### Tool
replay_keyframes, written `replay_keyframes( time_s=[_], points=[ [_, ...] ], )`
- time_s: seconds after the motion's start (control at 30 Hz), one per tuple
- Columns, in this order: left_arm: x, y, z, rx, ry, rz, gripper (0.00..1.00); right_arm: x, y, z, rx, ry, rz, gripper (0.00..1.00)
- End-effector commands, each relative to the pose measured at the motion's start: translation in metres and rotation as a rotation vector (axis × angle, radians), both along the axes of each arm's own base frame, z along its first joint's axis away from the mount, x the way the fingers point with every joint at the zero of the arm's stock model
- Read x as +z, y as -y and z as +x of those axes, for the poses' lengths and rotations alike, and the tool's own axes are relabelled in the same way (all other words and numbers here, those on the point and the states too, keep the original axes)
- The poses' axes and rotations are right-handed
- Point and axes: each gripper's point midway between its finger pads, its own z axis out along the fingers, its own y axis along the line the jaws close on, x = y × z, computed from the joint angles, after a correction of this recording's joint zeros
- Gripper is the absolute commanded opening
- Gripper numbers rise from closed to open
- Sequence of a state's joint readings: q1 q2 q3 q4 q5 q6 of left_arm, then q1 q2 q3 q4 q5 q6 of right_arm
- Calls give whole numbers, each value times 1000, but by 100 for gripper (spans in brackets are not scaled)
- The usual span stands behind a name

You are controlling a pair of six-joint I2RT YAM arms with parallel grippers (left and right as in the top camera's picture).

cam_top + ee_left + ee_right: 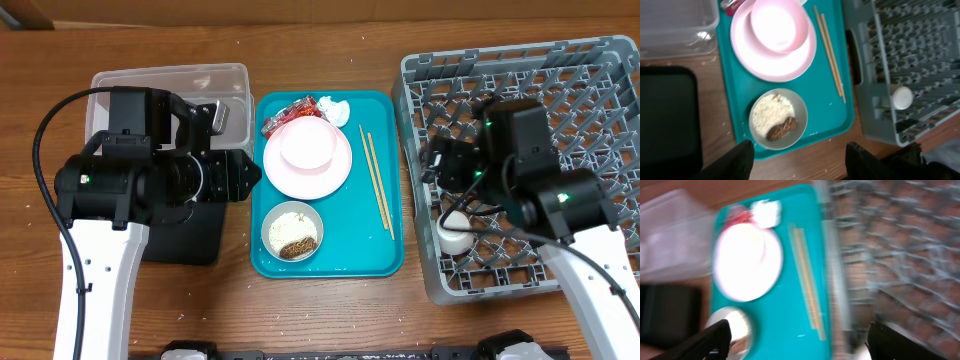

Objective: Sort waste into correct bins and load items into the dishwasher
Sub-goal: 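Grasp the small bowl of rice with the left gripper and lift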

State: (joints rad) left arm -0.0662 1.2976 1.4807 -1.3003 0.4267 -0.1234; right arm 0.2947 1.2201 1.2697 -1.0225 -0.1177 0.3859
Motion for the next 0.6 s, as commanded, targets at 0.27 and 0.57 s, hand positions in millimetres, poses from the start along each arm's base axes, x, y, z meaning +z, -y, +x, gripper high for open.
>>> replay_keyframes(
  time_s=[0.27,0.57],
  points=[
    [-45,32,-22,-165,-77,113,61,2,-52,-1,93,21,44,91],
    [-154,103,-23,-370,-97,325,55,4,-15,20,-176,-1,109,100]
  ],
)
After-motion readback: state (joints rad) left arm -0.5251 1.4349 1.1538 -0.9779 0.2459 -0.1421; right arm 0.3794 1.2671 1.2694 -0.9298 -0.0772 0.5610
